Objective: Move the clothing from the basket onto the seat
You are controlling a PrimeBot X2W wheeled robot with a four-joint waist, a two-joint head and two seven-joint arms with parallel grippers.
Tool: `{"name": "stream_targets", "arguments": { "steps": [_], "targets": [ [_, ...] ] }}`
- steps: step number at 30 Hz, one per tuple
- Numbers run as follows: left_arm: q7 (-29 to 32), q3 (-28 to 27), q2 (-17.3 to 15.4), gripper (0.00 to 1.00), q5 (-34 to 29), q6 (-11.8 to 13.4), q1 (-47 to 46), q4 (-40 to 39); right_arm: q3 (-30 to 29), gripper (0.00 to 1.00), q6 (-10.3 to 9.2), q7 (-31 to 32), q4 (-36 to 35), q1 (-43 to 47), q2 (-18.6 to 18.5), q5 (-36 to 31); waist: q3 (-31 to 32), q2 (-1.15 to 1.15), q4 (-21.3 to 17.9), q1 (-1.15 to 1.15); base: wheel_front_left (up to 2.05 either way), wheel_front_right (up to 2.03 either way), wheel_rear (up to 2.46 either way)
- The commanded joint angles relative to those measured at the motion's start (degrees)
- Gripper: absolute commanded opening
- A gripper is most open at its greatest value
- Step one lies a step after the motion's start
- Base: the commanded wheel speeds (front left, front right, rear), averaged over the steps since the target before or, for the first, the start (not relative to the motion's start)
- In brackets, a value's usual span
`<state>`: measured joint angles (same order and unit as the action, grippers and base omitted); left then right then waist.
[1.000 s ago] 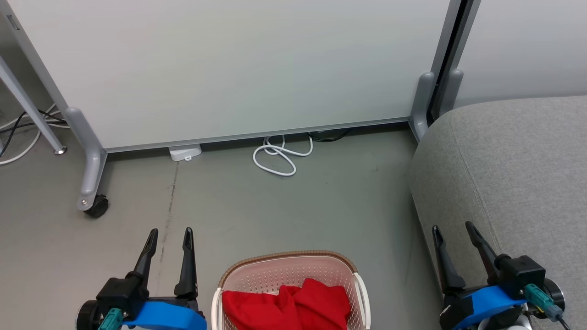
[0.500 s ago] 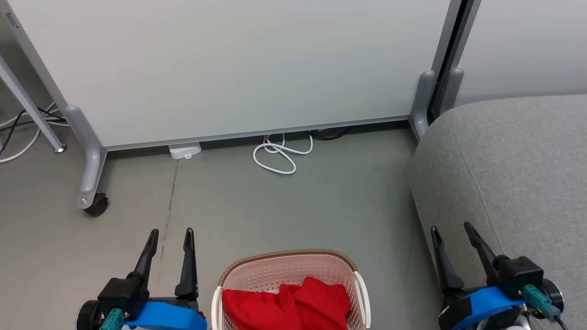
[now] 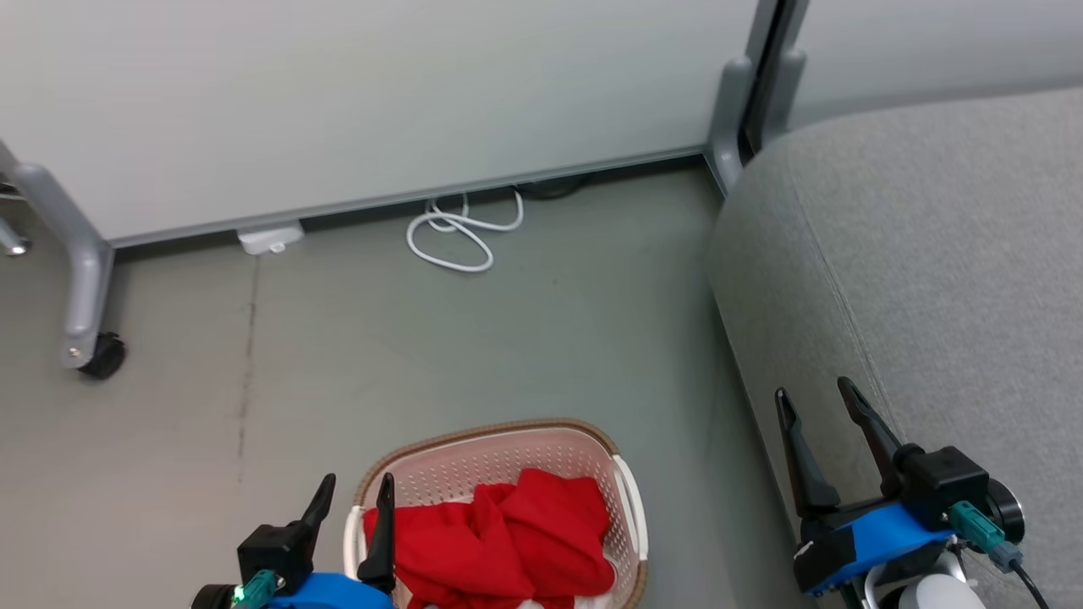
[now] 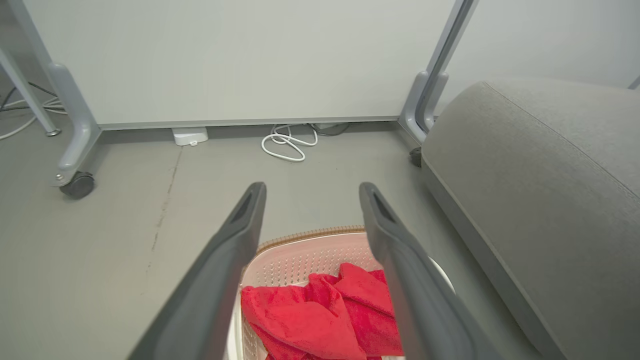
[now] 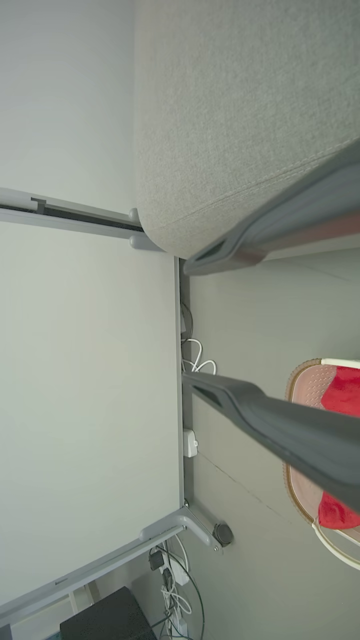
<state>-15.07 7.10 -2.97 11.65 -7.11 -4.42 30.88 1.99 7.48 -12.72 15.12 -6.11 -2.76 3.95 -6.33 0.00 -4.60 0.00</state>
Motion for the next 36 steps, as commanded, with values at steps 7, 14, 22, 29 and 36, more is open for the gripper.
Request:
{"name": "stream_targets", "arguments": {
  "steps": [7, 14, 22, 29, 36],
  "targets": [
    [1.29, 2.22, -0.39, 1.00, 2.49, -0.49, -5.93, 11.33, 0.56, 1.00, 0.03, -0.59, -0.76, -2.54, -0.21, 0.03, -8.12, 0.00, -5.82, 0.00, 0.00, 0.00, 0.00],
    [3.77, 4.38, -0.67, 1.00, 7.16, -0.38, -12.19, 21.28, 1.58, 1.00, 0.03, -0.92, -1.70, -5.07, -0.19, 0.43, -14.79, 0.00, -8.96, 0.00, 0.00, 0.00, 0.00],
    [8.53, 3.75, -0.95, 1.00, 10.51, 0.19, -19.25, 31.08, 2.84, 1.00, 0.03, -1.63, -2.21, -6.71, -0.18, 1.84, -21.56, 0.00, -11.00, 0.00, 0.00, 0.00, 0.00],
    [11.30, 2.88, -0.59, 1.00, 12.28, 2.05, -24.45, 35.72, 3.59, 1.00, 0.03, -2.12, -2.67, -8.43, -0.19, 3.07, -26.38, 0.00, -11.45, 0.00, 0.00, 0.00, 0.00],
    [13.37, 1.36, -0.43, 1.00, 13.97, 6.84, -29.55, 39.30, 4.45, 1.00, 0.03, -2.50, -3.12, -10.35, -0.19, 4.29, -31.11, 0.00, -11.83, 0.00, 0.00, 0.00, 0.00]
  ]
}}
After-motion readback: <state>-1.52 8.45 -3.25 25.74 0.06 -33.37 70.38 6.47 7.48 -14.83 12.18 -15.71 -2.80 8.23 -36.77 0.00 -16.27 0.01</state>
